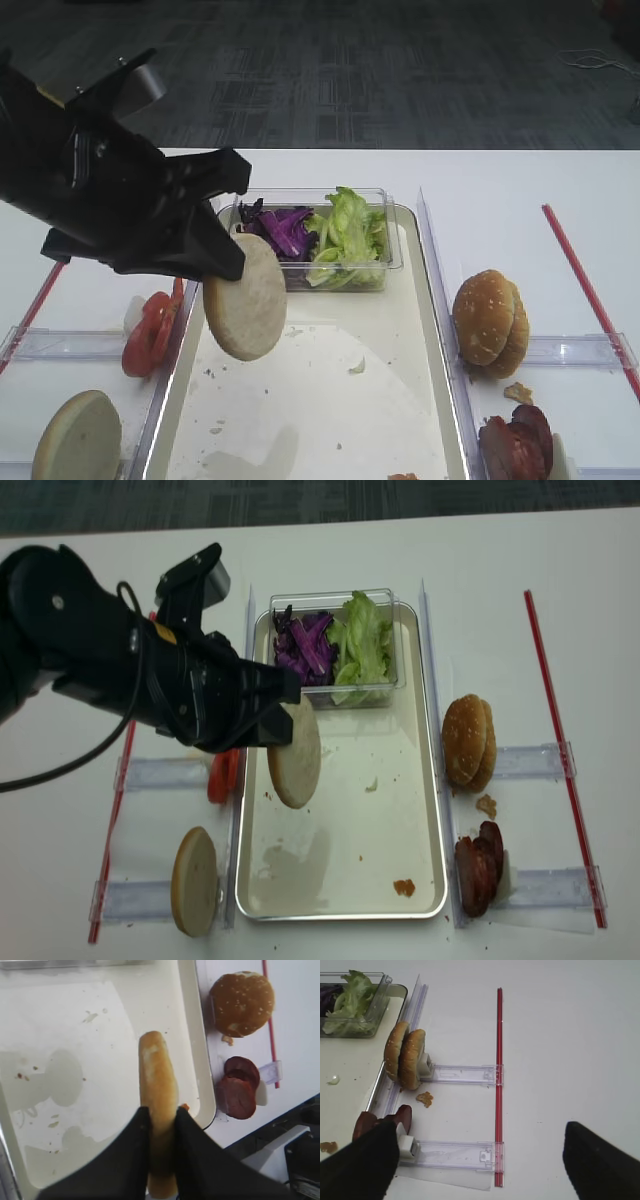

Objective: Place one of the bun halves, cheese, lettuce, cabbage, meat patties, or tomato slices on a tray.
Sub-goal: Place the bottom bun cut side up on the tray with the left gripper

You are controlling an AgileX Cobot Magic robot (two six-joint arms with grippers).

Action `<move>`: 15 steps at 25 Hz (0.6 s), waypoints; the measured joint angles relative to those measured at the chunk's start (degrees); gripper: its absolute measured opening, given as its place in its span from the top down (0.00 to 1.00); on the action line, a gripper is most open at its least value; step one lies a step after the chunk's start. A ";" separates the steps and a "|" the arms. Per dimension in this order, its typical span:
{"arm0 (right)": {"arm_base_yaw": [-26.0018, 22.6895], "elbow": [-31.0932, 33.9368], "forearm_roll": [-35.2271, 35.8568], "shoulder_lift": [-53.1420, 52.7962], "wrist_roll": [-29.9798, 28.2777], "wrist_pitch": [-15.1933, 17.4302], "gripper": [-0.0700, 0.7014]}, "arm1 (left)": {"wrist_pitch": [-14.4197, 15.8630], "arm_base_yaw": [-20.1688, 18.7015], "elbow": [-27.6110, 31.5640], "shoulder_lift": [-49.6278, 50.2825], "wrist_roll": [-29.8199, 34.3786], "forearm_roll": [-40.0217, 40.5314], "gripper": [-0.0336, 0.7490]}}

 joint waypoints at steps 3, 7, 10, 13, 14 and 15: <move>0.00 0.00 0.00 0.00 0.00 0.00 0.01 | -0.14 1.05 0.00 0.00 2.72 -3.57 0.84; 0.00 0.00 0.00 0.00 0.00 0.00 0.01 | 0.10 2.73 0.00 0.00 4.77 -5.75 0.84; 0.00 0.00 0.00 0.00 0.00 0.00 0.01 | -0.01 3.14 1.04 0.00 7.02 -8.14 0.84; 0.00 0.00 0.00 0.00 -0.10 0.00 0.01 | -1.11 4.08 5.46 0.00 11.74 -15.39 0.84; 0.00 0.00 0.00 0.00 -0.10 0.00 0.01 | -1.41 4.59 7.28 0.00 14.51 -18.03 0.84; 0.00 0.00 0.00 0.00 -0.10 0.00 0.01 | -1.42 5.30 8.94 0.00 17.42 -21.25 0.84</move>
